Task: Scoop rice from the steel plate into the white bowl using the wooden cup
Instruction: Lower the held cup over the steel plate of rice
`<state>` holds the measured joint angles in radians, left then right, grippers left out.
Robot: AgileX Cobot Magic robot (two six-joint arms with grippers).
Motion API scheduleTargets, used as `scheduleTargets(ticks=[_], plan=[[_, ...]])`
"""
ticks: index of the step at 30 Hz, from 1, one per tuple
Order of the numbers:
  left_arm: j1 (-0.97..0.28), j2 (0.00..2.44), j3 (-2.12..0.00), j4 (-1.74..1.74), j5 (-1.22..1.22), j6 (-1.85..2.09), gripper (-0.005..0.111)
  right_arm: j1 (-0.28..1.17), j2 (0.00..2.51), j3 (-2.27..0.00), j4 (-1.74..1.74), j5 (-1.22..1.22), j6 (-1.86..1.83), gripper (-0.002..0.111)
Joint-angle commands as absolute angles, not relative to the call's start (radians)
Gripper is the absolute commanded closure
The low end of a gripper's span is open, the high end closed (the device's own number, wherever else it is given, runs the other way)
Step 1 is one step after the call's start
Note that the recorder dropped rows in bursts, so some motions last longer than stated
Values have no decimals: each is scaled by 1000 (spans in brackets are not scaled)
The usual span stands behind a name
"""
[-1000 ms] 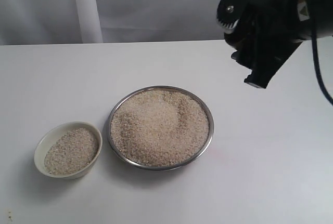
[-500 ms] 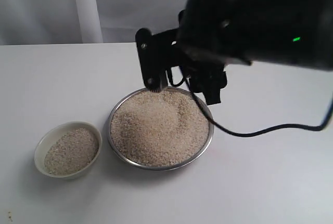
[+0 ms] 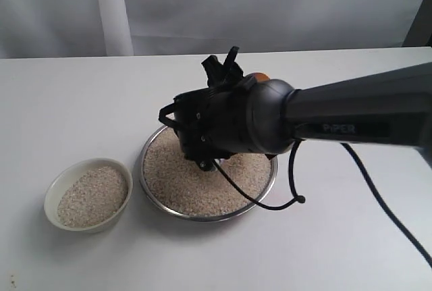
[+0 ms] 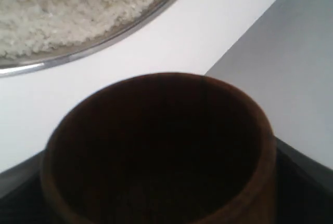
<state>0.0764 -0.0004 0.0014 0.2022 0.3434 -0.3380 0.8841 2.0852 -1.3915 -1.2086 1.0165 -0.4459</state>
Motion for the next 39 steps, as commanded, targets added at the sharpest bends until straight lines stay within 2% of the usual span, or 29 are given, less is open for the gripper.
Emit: scheduleTargets(ticks=[1,7,15,39], plan=[[70,0,0,196,337,-340,107,886,2121,-1398,-1236,990,-449,108],[70,0,0,196,337,-340,107,884,2132,-1398,-1211,887,-443,108],[70,0,0,196,337,-340,107,871,2225,-1502,-1166,918,-445,108],[70,0,0,196,337,-340,107,874,2242,-1502,-1007,869,-524,108]])
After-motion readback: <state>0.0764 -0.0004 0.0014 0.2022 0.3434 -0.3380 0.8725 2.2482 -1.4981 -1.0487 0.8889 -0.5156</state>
